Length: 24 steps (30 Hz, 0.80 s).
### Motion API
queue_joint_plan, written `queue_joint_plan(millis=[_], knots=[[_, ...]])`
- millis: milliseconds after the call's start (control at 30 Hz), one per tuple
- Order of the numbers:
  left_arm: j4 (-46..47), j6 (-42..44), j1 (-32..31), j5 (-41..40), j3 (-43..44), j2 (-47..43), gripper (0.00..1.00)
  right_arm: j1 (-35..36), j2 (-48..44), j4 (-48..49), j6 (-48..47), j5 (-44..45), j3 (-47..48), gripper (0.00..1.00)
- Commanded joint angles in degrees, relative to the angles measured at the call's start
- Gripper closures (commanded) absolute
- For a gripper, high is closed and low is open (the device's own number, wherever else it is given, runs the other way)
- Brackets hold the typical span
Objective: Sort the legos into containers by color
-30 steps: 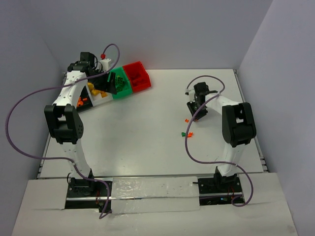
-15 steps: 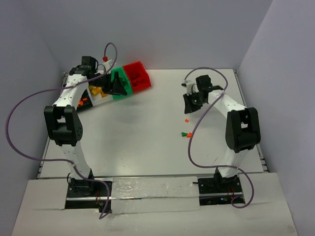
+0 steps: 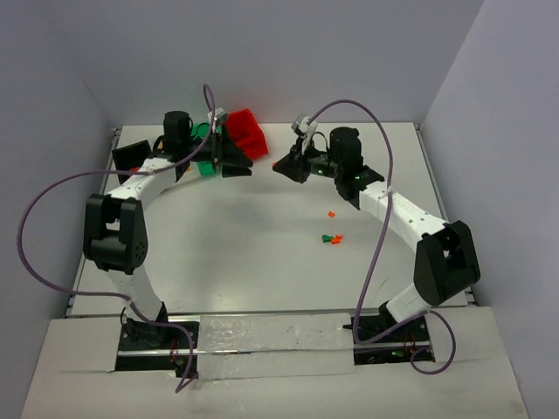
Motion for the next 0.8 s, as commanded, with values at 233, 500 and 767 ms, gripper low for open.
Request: queue_joint_plan(millis=[233, 500, 767], knots=[[53.9, -40.95, -0.12, -2.22, -5.91, -1.92, 0.26, 2.75, -0.29, 14.76, 8.09, 0.69, -0.77, 1.0], [52.58, -42.0, -1.26, -2.58, -4.03, 0.39, 0.33, 4.13, -0.75, 15.94, 8.25, 1.84, -0.77, 1.0], [48.73, -40.64, -2.24, -1.31, -2.49, 1.55, 0.33, 4.84, -0.61, 16.11, 6.3, 3.27, -0.34, 1.0]])
